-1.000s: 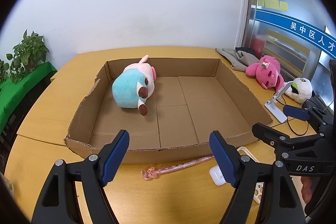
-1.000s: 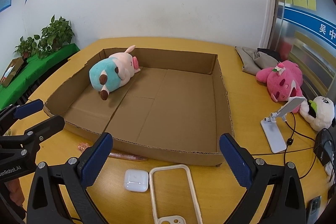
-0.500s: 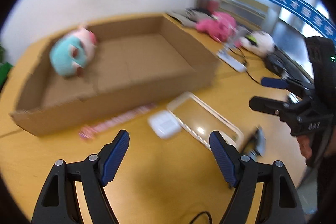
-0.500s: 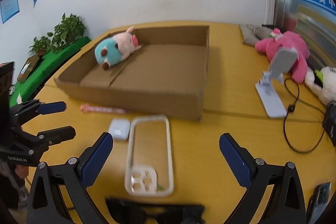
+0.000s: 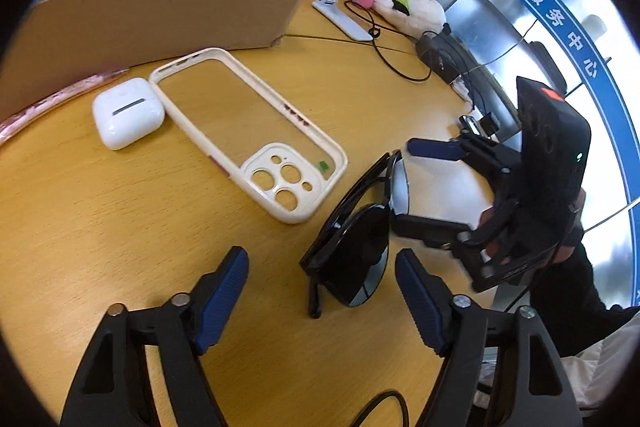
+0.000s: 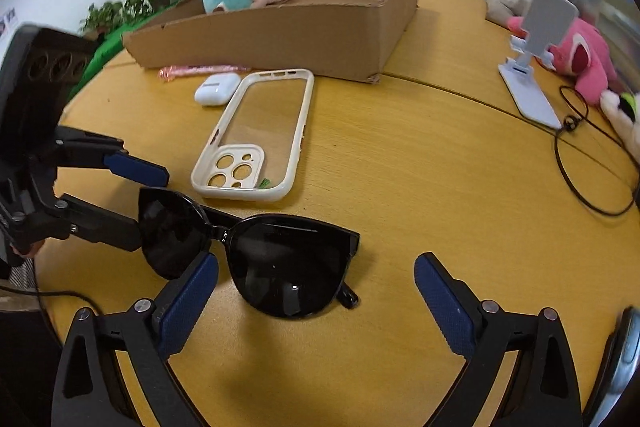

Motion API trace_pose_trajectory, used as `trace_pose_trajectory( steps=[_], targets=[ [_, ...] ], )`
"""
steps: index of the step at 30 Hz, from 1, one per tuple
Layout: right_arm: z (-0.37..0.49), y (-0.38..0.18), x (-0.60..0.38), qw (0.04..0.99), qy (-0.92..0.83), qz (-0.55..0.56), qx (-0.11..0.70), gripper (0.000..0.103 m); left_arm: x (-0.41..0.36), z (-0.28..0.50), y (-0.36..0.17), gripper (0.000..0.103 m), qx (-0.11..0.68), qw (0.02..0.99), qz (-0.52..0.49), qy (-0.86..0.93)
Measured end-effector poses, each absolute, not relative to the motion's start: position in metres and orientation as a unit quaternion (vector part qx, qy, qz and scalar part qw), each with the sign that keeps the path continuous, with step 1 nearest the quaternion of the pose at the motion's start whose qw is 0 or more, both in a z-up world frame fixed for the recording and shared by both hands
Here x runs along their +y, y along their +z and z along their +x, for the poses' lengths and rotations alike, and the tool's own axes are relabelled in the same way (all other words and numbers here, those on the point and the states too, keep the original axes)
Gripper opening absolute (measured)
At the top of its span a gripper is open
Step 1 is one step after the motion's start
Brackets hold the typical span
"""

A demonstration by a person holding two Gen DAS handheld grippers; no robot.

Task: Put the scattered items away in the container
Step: 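Close both grippers on the black sunglasses on the table, then lift the sunglasses with both grippers and carry them over the box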

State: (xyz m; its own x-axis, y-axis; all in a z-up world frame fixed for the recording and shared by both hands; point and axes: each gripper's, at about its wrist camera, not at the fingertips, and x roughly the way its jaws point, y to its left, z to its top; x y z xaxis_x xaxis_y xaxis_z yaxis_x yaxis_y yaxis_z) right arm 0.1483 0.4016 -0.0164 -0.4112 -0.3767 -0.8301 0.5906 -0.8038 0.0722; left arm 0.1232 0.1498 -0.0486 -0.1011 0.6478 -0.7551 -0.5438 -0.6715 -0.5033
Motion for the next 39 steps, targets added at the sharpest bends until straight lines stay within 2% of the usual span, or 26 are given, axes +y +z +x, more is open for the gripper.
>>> trace_pose_trajectory(
  steps=[2, 5, 6, 16, 24, 39],
  targets=[
    [0.147, -0.022, 0.396, 0.292, -0.828, 0.461, 0.129, 0.091, 0.150, 0.121, -0.050, 0.046, -0.059, 0.405, -0.543, 0.734],
    [0.148, -0.023, 0.388, 0.299, -0.826, 0.454, 0.151, 0.079, 0.150, 0.119, -0.055, 0.033, -0.074, 0.406, -0.550, 0.726],
    [0.149, -0.023, 0.387, 0.303, -0.825, 0.453, 0.152, 0.071, 0.150, 0.119, -0.056, 0.033, -0.078, 0.408, -0.551, 0.724],
    [0.159, -0.009, 0.372, 0.283, -0.841, 0.440, 0.141, 0.070, 0.139, 0.123, -0.033, 0.032, -0.065, 0.405, -0.525, 0.746],
    [0.152, 0.036, 0.345, 0.269, -0.866, 0.400, 0.135, 0.070, 0.112, 0.109, 0.015, 0.032, -0.068, 0.400, -0.472, 0.783],
    [0.084, 0.127, 0.252, 0.300, -0.896, 0.300, 0.133, 0.070, 0.031, 0.036, 0.112, 0.032, -0.076, 0.348, -0.368, 0.859]
  ],
)
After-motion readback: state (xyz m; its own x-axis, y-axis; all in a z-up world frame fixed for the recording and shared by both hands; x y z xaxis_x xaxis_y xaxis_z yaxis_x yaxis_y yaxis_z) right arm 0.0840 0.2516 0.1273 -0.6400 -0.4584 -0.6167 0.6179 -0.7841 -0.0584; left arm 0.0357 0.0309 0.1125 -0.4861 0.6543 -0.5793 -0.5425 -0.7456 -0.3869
